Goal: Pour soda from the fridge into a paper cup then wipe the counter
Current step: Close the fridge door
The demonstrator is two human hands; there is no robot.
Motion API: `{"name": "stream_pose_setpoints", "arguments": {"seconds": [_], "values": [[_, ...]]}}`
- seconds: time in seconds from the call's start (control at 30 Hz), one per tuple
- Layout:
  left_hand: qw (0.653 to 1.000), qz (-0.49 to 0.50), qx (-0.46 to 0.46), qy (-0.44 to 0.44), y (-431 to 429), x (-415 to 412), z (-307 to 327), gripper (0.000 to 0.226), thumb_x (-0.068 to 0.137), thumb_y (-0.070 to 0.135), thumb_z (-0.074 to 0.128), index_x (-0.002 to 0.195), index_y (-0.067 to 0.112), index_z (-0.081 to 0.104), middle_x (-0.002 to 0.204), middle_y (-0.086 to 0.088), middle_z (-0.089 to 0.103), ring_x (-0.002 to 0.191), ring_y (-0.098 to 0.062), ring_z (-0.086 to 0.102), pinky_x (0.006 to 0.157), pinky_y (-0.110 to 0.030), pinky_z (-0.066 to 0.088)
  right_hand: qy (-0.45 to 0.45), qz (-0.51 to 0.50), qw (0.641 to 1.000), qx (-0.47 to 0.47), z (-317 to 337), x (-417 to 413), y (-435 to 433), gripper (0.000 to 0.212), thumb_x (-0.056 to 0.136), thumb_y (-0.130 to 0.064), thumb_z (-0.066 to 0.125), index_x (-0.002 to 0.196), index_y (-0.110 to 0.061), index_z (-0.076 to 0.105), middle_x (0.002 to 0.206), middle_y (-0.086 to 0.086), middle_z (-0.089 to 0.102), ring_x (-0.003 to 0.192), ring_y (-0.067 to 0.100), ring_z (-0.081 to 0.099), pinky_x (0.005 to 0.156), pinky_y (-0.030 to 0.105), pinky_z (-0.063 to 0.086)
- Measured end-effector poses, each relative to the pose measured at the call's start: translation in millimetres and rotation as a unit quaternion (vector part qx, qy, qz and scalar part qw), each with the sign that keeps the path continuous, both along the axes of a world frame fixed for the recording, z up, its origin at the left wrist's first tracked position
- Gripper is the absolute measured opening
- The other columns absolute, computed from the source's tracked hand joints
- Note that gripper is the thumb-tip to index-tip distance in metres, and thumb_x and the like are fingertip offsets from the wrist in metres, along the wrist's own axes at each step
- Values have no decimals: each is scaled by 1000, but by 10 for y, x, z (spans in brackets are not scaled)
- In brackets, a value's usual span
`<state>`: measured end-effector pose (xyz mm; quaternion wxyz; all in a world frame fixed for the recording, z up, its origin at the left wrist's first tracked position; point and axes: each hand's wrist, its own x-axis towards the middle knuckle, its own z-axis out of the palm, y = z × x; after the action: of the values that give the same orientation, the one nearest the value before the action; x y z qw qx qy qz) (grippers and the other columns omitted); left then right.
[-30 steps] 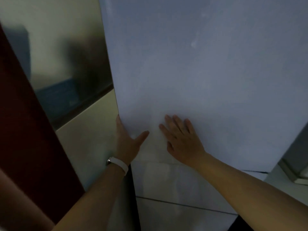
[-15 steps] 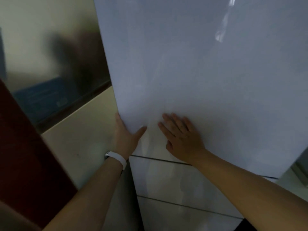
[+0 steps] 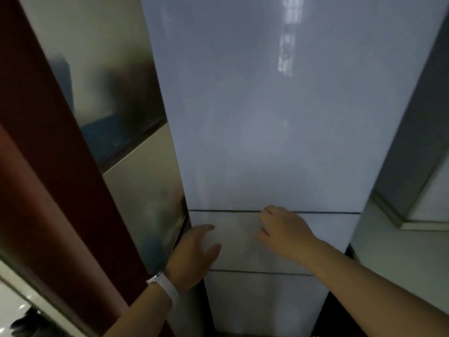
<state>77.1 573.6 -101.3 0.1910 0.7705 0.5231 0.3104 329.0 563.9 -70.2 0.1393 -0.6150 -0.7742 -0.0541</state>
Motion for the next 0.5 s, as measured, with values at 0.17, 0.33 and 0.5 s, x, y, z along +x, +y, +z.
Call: {"name": "stream_pose_setpoints", "arguments": {"seconds": [0.17, 0.33, 0.5], "values": [[988, -135, 25, 64, -627, 0, -218, 56, 83, 58, 61, 132, 31, 55, 127, 21, 48, 115, 7, 41, 93, 4, 22, 70, -110, 987, -94, -170, 119, -916, 36, 97, -44, 42, 121, -20, 55, 119, -4, 55, 104, 18, 54, 84, 34, 47], [971, -233, -6, 61, -991, 225, -368, 81, 73, 87, 36, 128, 32, 57, 127, 22, 48, 116, 5, 44, 100, -7, 31, 115, -170, 972, -111, -280, 252, -1812, 34, 96, -42, 44, 120, -22, 57, 114, -6, 55, 101, 13, 53, 84, 35, 49], [962, -266, -35, 41, -1375, 632, -458, 83, 70, 90, 33, 122, 31, 62, 123, 18, 55, 115, -4, 54, 102, -24, 43, 135, -226, 960, -96, -245, 448, -2658, 38, 98, -42, 43, 128, -23, 55, 126, -6, 53, 111, 13, 50, 90, 33, 46]]}}
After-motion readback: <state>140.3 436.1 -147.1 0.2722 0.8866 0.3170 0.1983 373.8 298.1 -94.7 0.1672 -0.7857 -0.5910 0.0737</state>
